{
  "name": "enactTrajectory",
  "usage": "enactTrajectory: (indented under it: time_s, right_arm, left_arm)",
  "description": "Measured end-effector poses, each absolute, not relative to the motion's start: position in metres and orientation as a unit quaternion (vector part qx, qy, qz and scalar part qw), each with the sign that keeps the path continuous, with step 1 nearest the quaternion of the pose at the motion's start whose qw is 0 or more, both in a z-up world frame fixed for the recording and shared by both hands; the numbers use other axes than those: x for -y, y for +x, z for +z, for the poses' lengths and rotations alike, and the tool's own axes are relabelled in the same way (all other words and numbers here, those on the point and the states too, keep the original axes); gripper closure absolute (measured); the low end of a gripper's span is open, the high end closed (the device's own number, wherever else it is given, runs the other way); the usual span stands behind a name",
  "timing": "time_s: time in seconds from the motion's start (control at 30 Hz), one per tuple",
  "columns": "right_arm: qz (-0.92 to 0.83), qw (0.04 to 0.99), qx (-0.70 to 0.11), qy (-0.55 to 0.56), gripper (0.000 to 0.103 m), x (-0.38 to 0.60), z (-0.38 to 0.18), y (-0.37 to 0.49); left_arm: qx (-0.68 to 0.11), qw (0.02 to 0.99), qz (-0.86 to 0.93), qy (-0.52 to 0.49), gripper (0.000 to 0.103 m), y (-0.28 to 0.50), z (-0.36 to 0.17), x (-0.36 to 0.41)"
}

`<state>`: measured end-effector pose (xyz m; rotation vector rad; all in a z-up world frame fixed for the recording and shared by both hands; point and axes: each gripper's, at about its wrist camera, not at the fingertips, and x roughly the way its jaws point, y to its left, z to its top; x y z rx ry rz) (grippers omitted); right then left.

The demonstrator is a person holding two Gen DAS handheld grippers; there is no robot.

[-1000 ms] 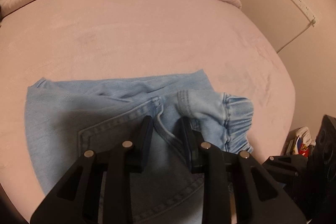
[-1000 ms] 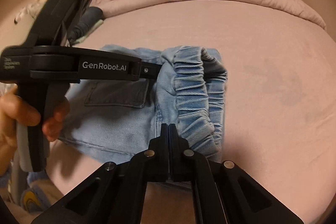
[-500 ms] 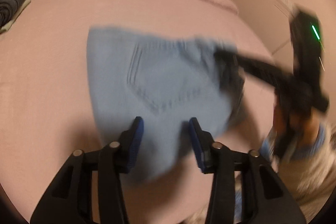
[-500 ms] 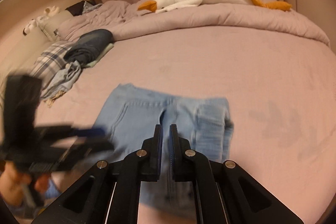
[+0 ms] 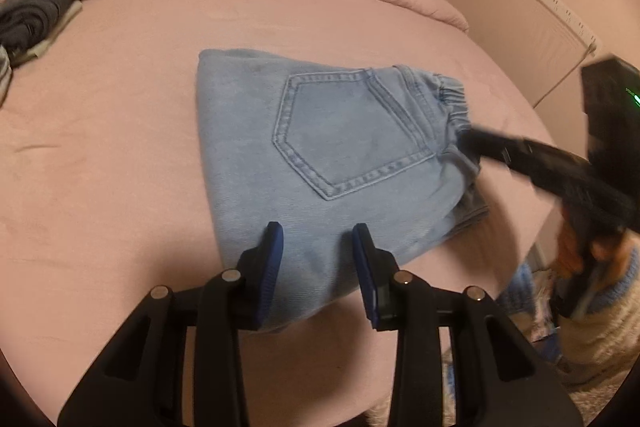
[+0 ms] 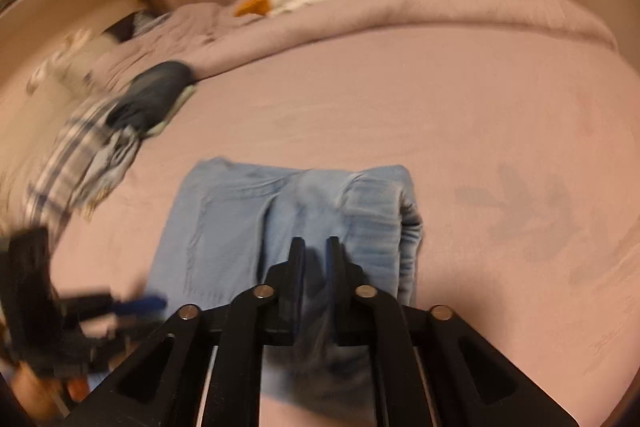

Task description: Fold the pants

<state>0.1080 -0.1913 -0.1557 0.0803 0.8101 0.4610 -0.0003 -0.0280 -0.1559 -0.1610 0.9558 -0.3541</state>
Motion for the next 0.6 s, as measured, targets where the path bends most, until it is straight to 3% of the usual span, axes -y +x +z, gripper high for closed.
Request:
enactTrajectory:
  time_s: [0.2, 0.37, 0.43, 0.5, 0.57, 0.6]
  right_arm:
    - [0.232, 0.87, -0.429, -0.064, 0.087, 0.166, -0.187, 0.076]
    - [0.244, 0.865, -0.439, -0.005, 0.085, 0.179, -0.179, 0.083]
    - [0.26, 0.861, -0.434, 0.045, 0.082, 0.191, -0.172, 0.085]
    - [0.265, 0.858, -0.428, 0.103, 0.06, 0.205, -0.167, 0.089]
    - [0.257, 0.854, -0.427, 0.148, 0.045, 0.219, -0.168, 0.093]
    - [0.253, 0.85, -0.429, 0.171, 0.045, 0.225, -0.17, 0.096]
  left_arm:
    - [-0.454, 0.875, -0.157, -0.058, 0.067, 0.002, -0.156, 0.031]
    - [-0.441, 0.885, -0.137, -0.058, 0.049, 0.002, -0.148, 0.022]
    - [-0.437, 0.887, -0.13, -0.074, 0.048, 0.002, -0.146, 0.012]
    - [-0.438, 0.886, -0.12, -0.092, 0.043, 0.007, -0.146, 0.002]
    - [-0.44, 0.885, -0.112, -0.107, 0.038, 0.009, -0.147, -0.004]
    - [-0.441, 0.883, -0.109, -0.114, 0.038, 0.011, -0.148, -0.007]
